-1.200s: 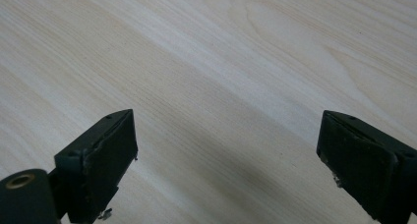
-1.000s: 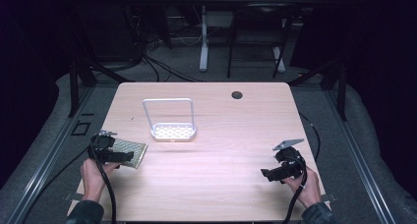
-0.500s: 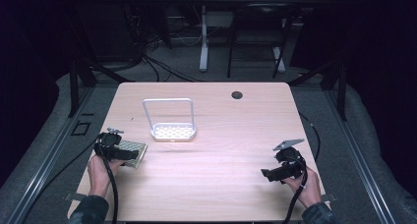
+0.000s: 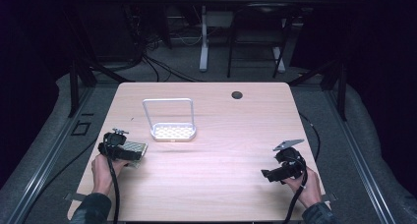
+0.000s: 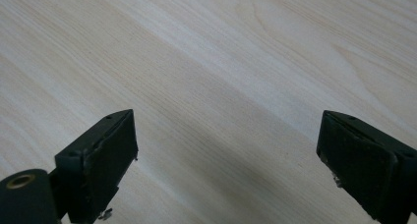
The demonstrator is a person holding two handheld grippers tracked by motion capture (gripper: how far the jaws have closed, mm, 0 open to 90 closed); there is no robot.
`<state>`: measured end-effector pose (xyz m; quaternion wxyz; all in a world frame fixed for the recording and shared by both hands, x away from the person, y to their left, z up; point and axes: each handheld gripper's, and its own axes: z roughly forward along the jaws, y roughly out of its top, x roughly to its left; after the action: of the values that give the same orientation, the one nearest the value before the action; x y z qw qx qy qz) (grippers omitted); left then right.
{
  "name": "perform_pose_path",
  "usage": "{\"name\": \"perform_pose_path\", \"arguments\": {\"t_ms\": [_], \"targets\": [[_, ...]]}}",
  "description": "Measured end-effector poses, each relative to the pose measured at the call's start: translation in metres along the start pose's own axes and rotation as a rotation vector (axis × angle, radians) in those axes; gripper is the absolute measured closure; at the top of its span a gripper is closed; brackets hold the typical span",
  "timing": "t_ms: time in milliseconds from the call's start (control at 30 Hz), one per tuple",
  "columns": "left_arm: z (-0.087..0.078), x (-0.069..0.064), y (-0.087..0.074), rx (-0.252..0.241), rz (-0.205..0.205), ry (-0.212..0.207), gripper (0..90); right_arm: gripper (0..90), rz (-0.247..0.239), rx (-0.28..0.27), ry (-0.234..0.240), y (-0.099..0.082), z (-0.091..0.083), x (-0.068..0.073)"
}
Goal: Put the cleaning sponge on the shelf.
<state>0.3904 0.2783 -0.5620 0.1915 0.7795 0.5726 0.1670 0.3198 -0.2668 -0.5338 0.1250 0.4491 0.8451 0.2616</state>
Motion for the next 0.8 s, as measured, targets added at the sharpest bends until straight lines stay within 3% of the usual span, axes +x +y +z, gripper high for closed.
{"name": "perform_pose_path", "arguments": {"t_ms": [133,800], "targets": [[0.0013,-0.0025,-0.0009,0.004,0.014,0.01,0.1,7.6,0.001,-0.001,-0.002,-0.0003,-0.0003,0.0001],[-0.0009,0.0026,-0.0065,-0.032,-0.014,-0.018,15.2,8.8,0.006,-0.001,-0.011,-0.0007,-0.0017,-0.0001]]}}
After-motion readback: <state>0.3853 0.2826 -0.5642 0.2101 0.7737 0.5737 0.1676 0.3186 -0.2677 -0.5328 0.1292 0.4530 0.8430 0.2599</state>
